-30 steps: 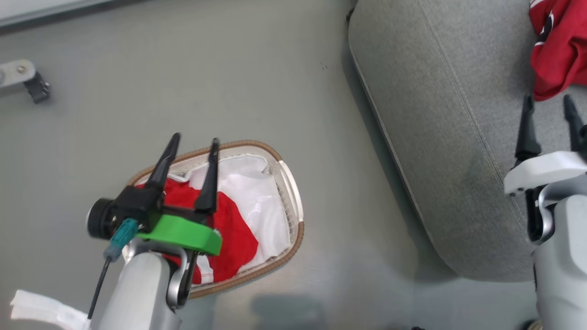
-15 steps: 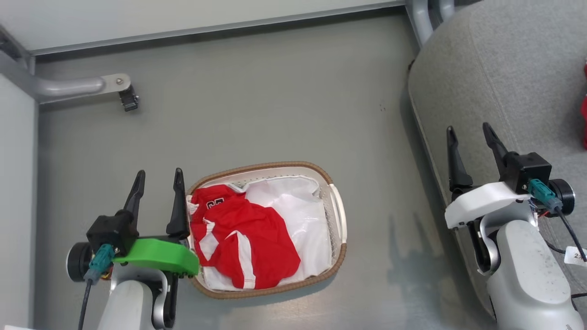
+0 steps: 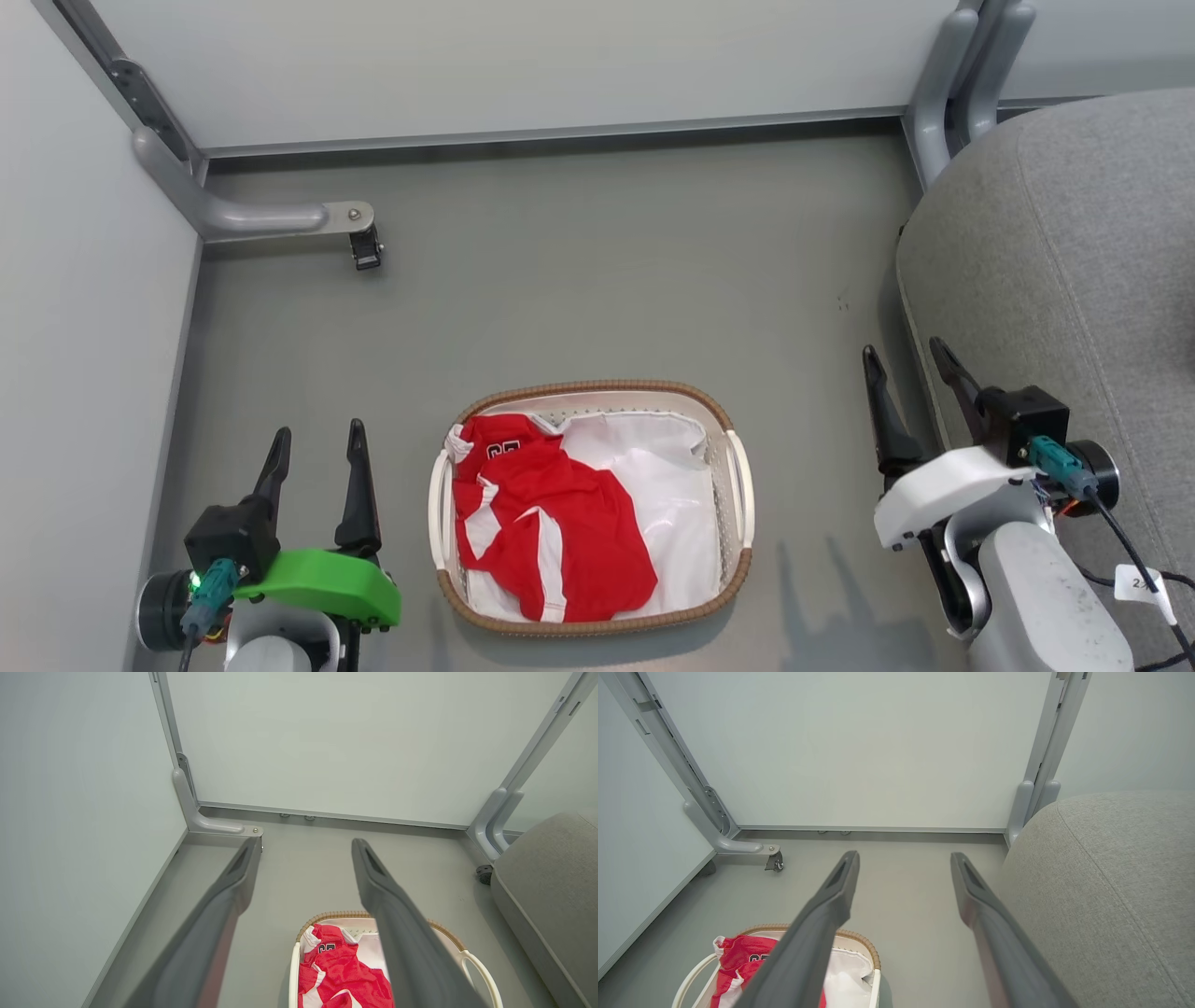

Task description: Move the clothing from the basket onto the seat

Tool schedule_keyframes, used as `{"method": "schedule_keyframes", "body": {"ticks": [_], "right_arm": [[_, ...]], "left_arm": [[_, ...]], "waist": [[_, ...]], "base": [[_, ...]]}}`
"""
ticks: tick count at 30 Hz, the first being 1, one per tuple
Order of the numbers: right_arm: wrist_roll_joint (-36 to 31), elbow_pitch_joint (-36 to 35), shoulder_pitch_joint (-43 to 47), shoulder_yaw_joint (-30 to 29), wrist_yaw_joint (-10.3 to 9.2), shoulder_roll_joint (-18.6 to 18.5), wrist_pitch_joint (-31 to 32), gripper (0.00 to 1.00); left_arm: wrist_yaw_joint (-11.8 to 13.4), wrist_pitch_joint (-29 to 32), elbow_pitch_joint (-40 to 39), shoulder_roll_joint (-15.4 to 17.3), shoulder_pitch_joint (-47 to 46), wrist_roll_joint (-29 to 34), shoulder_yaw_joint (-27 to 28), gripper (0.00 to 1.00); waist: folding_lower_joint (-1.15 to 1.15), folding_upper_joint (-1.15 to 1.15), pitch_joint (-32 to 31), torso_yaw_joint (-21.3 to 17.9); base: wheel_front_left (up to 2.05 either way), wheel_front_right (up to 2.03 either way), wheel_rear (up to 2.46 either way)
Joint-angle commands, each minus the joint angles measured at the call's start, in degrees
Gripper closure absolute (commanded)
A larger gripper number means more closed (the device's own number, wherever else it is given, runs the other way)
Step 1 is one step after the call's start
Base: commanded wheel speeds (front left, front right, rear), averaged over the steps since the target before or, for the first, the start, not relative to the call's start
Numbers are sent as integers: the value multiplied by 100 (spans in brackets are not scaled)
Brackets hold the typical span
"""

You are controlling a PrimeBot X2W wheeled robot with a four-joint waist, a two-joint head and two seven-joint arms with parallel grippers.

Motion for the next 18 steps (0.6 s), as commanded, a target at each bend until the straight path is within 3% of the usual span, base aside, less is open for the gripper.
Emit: {"method": "schedule_keyframes", "body": {"ticks": [1, 10, 18], "right_arm": [[39, 10, 141, 12, -6, -28, -11, 0], [37, -40, 486, 30, -6, -25, -11, 0], [91, -139, 301, 86, -6, -26, -11, 0]], "left_arm": [[45, 3, -18, 7, 120, 35, 33, 0], [133, 3, -288, 7, 516, 15, 167, 0], [83, 3, -243, 7, 377, -91, 58, 0]], "waist": [[0, 0, -177, 77], [0, 0, -426, 41], [0, 0, -176, -33]], "base": [[0, 0, 0], [0, 0, 0], [0, 0, 0]]}}
